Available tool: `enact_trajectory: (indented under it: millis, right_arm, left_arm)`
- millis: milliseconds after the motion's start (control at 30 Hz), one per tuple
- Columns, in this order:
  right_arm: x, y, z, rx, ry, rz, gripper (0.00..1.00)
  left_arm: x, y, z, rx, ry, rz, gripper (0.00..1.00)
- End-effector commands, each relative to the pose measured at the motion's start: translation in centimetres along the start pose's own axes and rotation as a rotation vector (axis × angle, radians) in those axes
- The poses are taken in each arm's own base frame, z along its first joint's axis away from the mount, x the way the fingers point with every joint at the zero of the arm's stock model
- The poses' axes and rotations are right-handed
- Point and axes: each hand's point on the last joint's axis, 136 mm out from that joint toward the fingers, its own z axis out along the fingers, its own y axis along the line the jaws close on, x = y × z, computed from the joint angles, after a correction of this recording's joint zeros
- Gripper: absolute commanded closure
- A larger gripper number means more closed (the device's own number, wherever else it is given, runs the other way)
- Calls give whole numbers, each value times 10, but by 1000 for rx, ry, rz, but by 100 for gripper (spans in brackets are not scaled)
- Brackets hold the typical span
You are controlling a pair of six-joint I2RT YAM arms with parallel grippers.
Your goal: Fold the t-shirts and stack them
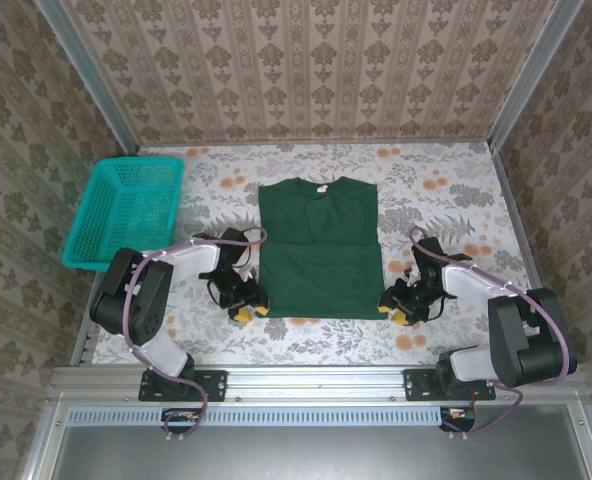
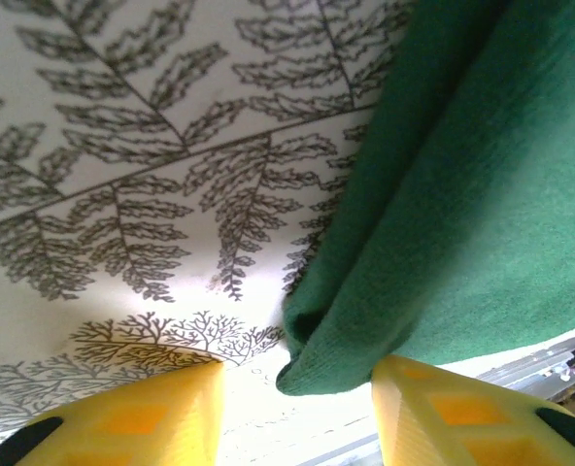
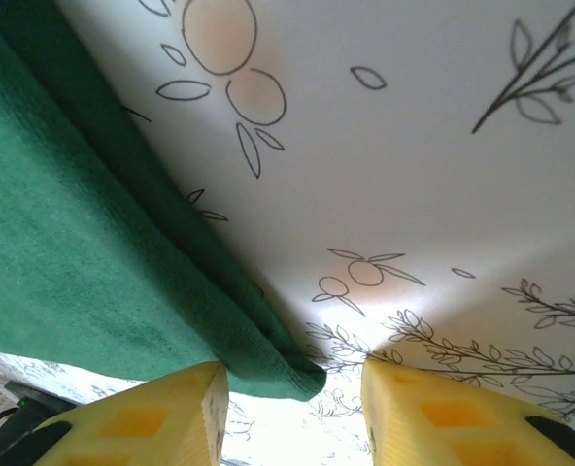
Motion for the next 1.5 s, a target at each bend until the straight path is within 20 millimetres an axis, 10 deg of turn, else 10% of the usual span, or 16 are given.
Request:
enact_trajectory:
  millis: [0, 500, 967, 1467]
  right_arm:
    - [-9, 2, 1, 27, -32, -40, 58]
    - [-13, 4, 8, 96, -20, -53, 67]
    - [-10, 17, 7, 86, -17, -96, 71]
    - [-10, 16, 4, 144, -22, -115, 100]
  left_arm:
    - [-11, -6, 11, 27, -4, 39, 58]
    - [-25, -18, 7, 14, 6, 80, 73]
    - [-33, -26, 3, -5, 8, 112, 66]
    - [-32, -17, -5, -140, -4, 168, 98]
